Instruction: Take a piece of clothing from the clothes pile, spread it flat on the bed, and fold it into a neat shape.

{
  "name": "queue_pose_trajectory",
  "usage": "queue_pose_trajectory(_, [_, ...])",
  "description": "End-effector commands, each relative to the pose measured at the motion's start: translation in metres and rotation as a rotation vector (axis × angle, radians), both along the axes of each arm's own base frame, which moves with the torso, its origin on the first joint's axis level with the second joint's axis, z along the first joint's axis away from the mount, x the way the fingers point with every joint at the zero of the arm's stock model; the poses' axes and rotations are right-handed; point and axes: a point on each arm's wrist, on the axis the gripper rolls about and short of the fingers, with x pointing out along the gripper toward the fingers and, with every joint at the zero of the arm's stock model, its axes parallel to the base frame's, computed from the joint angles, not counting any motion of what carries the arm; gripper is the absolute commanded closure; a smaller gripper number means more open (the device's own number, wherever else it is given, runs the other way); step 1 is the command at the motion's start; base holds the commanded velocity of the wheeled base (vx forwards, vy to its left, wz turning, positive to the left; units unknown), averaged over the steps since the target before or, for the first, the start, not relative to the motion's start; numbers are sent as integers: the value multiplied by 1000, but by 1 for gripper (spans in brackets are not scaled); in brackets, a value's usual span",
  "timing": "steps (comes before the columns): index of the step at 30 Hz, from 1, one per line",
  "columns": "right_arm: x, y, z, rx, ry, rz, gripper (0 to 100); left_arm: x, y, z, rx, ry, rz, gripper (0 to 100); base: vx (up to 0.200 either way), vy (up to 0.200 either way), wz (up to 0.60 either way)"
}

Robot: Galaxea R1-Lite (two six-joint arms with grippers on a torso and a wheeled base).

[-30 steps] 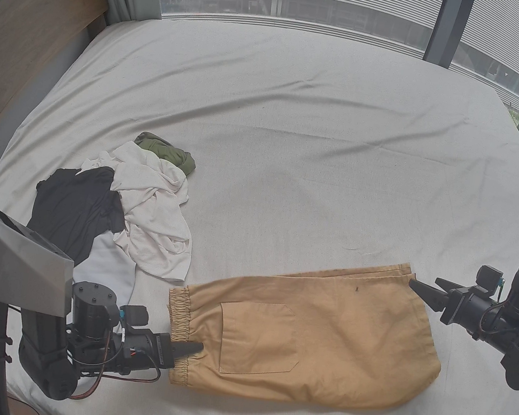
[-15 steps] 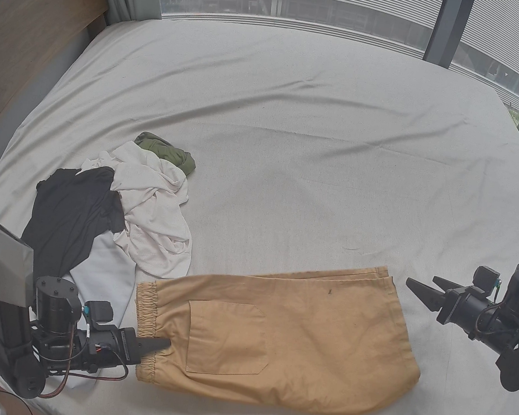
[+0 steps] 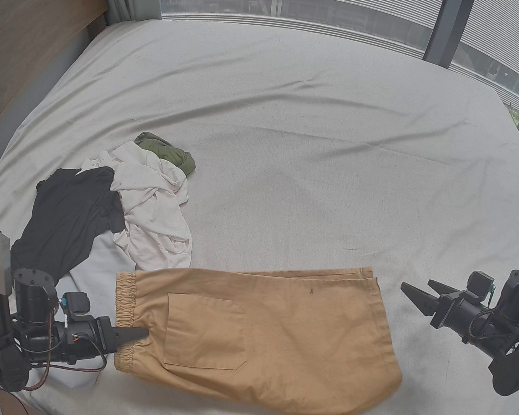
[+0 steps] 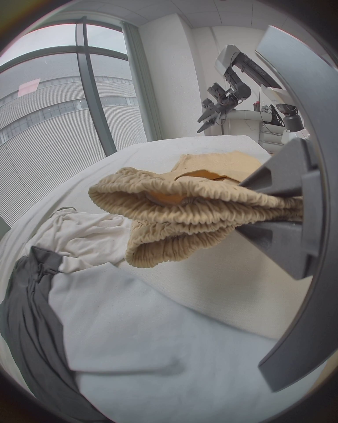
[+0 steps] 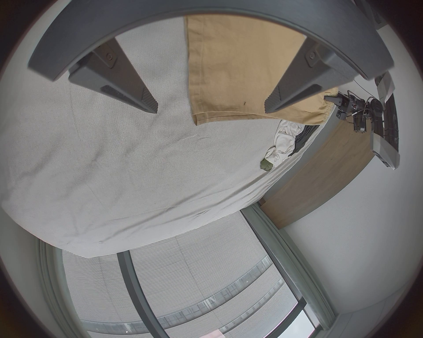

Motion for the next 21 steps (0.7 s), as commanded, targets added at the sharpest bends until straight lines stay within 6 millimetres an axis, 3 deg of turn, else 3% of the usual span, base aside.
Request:
queue_pose_trajectory(1, [0,1,0,0,1,3,0,-5,12,12,-10,-43,41,100,0,0,0])
queue_pose_trajectory(10, [0,1,0,0,-2,3,0,-6,10,15,-10,-58,33,100,0,0,0])
queue_pose_trajectory(21, [0,1,2,1,-8,6,0,-4,-27,29,-36,-144,-121,100,0,0,0])
